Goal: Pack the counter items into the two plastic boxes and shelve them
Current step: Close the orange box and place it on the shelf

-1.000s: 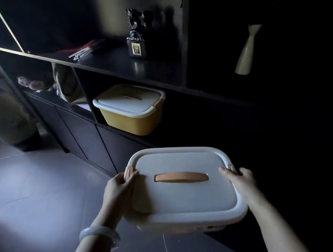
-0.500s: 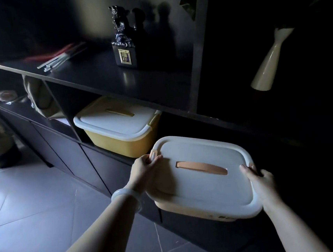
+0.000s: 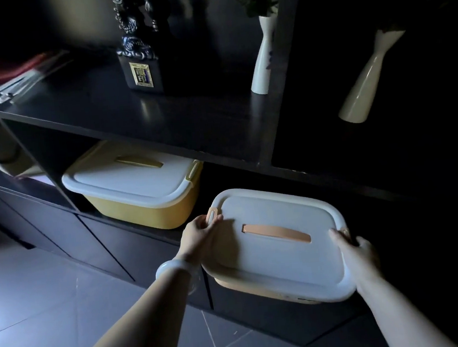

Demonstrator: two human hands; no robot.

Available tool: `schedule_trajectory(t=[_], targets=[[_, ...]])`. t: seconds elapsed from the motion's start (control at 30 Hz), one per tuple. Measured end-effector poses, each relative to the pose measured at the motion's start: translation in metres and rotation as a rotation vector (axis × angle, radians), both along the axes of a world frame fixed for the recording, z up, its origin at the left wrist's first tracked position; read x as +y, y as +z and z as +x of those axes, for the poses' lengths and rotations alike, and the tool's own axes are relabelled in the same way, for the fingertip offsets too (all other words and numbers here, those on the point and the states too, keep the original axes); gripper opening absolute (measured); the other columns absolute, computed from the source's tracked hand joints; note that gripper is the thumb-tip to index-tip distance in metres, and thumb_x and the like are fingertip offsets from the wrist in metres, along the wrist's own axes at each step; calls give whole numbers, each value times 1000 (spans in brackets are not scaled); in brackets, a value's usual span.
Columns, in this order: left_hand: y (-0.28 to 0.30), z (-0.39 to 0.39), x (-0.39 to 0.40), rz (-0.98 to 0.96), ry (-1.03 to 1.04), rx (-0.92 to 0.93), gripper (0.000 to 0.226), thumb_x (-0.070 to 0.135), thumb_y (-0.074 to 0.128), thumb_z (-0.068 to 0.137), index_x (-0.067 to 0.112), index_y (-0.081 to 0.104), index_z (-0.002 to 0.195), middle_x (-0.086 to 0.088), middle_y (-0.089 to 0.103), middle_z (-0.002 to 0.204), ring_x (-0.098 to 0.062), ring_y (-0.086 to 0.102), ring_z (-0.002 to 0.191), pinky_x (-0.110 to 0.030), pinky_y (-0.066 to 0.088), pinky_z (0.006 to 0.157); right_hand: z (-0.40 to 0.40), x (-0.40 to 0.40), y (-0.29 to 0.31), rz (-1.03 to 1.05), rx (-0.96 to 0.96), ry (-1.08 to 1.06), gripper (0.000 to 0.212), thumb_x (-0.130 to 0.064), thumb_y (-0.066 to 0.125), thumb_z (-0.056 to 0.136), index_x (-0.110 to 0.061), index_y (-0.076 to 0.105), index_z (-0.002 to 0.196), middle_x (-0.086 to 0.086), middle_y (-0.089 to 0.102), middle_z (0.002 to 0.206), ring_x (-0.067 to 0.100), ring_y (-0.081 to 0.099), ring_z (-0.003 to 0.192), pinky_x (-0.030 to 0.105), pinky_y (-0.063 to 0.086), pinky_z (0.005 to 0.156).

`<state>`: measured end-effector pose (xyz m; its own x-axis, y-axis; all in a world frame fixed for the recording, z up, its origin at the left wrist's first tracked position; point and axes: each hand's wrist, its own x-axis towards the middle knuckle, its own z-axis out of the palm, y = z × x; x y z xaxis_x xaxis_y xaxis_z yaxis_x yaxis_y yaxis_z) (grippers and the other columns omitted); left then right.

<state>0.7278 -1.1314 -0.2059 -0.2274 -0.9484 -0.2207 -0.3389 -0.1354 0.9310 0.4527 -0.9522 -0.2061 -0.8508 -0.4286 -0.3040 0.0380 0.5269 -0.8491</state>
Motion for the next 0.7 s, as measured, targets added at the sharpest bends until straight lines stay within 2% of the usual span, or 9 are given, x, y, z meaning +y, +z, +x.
schedule_trajectory(t=[0.13,0.23,0.33,0.37,0.43,0.5,0.63,0.7], targets=[[7,14,25,149,58,82,33,46,68,85,16,59,76,4,54,64,-12,47,61,-27,35,56,3,0,4,14,12,-3,65,-54,70,78,-4,60,120,17,64,115,34,61,103,45,50,91],[7,28,56,297,59,257,33,40,66,88,9,64,98,-2,63,80,-13,55,71,-23,45,58,6,-1,6,9,12,-16,69,-53,69,80,-2,57,124,19,62,120,36,59,109,45,48,94],[6,32,81,425,32,501,36,31,66,89,8,61,115,-10,72,105,-22,69,94,-35,55,85,13,-5,6,-3,25,-30,67,-50,68,82,1,57,124,22,61,121,38,58,111,44,47,94],[5,32,87,433,15,556,36,28,67,88,10,59,119,-10,72,110,-23,68,101,-37,56,87,15,-7,6,-9,26,-35,66,-49,68,82,2,57,123,23,61,121,38,58,111,43,47,93],[4,31,94,411,-16,580,43,26,69,86,15,55,124,-6,71,114,-19,67,105,-29,57,78,19,-14,6,-14,18,-40,64,-48,68,83,3,58,121,24,61,120,39,58,110,43,46,93],[2,29,95,393,-39,602,49,24,70,84,17,52,129,-4,69,117,-17,66,107,-23,55,76,23,-23,7,-16,6,-37,61,-47,68,83,3,60,116,24,62,117,39,59,107,44,47,92],[1,26,80,376,-32,669,55,19,70,84,15,49,134,-11,65,124,-27,63,114,-33,53,90,28,-42,8,-15,-2,-29,58,-47,67,84,3,60,114,25,62,116,40,59,105,40,45,85],[-2,25,71,376,-39,674,55,19,70,85,16,49,135,-10,65,125,-26,62,115,-31,53,90,26,-50,10,-6,1,-14,59,-47,66,84,3,59,115,25,62,116,39,59,106,38,44,84]])
